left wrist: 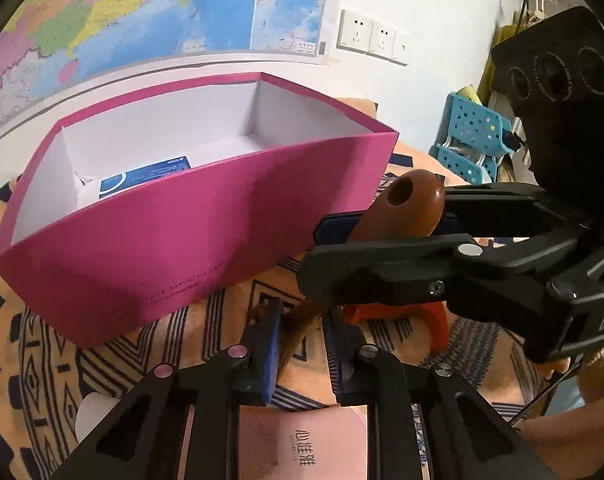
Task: Organize rigid objects
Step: 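Carry the brown utensil over the magenta box and lower it inside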
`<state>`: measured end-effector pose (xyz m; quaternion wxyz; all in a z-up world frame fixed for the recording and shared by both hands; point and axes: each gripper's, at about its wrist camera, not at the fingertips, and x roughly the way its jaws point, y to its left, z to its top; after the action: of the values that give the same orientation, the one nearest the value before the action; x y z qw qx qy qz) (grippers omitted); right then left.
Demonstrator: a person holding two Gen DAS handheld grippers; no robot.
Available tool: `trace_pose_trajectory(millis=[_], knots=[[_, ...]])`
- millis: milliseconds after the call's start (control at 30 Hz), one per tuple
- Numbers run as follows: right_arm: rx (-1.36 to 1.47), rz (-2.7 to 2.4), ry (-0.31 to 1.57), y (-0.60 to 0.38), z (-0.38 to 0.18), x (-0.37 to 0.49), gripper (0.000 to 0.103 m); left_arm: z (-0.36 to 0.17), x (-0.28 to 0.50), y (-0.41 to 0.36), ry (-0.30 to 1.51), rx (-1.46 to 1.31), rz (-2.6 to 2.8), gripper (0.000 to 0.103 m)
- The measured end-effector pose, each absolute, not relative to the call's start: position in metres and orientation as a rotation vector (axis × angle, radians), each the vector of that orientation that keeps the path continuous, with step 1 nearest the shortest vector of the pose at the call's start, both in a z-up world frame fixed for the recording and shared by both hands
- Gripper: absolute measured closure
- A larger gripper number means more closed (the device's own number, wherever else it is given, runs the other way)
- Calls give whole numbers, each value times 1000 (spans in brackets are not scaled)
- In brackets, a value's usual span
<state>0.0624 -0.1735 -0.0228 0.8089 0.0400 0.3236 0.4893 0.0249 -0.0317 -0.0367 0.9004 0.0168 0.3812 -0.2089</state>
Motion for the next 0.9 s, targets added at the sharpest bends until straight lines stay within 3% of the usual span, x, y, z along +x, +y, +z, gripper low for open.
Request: trace_pose_trajectory(millis=[567,900], knots=[[120,1030,459,-203,84,87,80,69,55,-46,592,12,-465,84],[160,985,539,-194,80,149,80,62,119,-44,654,9,-381,84]])
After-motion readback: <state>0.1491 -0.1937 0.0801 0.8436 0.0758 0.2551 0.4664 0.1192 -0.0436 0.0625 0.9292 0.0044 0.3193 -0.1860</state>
